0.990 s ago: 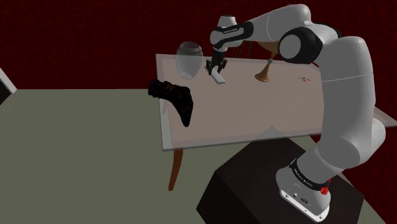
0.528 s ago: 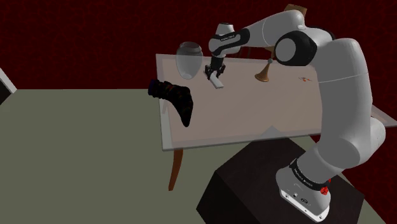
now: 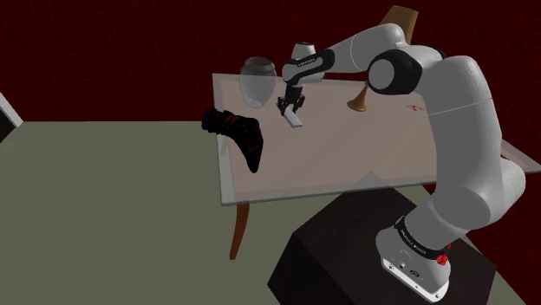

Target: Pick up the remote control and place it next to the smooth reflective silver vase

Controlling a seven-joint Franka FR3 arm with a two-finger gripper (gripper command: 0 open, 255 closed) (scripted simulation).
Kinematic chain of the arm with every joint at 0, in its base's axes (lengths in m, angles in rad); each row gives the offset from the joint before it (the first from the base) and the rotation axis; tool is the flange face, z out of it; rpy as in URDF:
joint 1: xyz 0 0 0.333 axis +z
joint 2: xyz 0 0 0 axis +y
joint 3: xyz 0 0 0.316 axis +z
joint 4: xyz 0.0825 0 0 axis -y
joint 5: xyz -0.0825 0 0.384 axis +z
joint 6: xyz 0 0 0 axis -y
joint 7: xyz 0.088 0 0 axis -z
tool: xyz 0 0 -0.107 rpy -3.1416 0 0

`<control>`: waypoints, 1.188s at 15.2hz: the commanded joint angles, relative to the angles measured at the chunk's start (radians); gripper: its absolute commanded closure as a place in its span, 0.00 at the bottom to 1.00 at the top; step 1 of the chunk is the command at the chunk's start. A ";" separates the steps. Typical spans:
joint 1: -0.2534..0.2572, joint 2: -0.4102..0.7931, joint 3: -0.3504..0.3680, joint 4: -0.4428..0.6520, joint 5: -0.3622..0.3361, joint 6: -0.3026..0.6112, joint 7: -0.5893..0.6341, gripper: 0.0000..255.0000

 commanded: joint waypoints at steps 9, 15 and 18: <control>0.000 0.021 0.001 0.000 0.001 0.022 0.001 1.00; 0.000 0.021 0.001 0.000 0.001 0.022 0.001 0.00; 0.003 -0.043 -0.002 -0.006 -0.002 -0.036 0.003 0.00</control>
